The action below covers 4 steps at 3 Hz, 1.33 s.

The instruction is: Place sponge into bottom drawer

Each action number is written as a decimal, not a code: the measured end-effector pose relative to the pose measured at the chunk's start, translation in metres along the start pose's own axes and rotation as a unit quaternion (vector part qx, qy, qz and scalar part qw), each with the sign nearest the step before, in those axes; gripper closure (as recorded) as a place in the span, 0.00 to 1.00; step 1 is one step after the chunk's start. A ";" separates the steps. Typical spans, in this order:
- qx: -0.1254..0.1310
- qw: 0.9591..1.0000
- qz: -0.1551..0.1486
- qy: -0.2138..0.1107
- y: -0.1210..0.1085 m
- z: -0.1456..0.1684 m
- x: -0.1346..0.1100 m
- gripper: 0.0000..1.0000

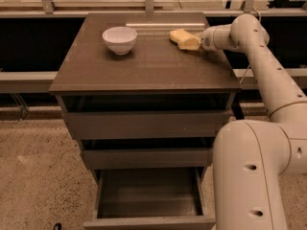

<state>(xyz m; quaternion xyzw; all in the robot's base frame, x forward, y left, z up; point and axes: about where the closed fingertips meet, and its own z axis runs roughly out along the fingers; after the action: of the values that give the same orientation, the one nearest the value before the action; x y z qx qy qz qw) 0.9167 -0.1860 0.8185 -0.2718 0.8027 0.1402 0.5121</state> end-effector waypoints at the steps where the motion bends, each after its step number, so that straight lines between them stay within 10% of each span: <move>1: 0.000 1.000 0.000 0.000 0.000 0.000 0.000 1.00; 3: 0.000 1.000 0.000 0.000 0.000 0.000 0.000 0.99; 4: 0.000 1.000 0.000 0.000 0.000 0.000 0.000 0.70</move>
Offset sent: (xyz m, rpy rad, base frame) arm -0.0223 0.0050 -0.0113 -0.2576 -0.3471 0.1313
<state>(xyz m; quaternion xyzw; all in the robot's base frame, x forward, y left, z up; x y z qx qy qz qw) 0.9167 -0.1860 0.8185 -0.2718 0.8026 0.1402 0.5121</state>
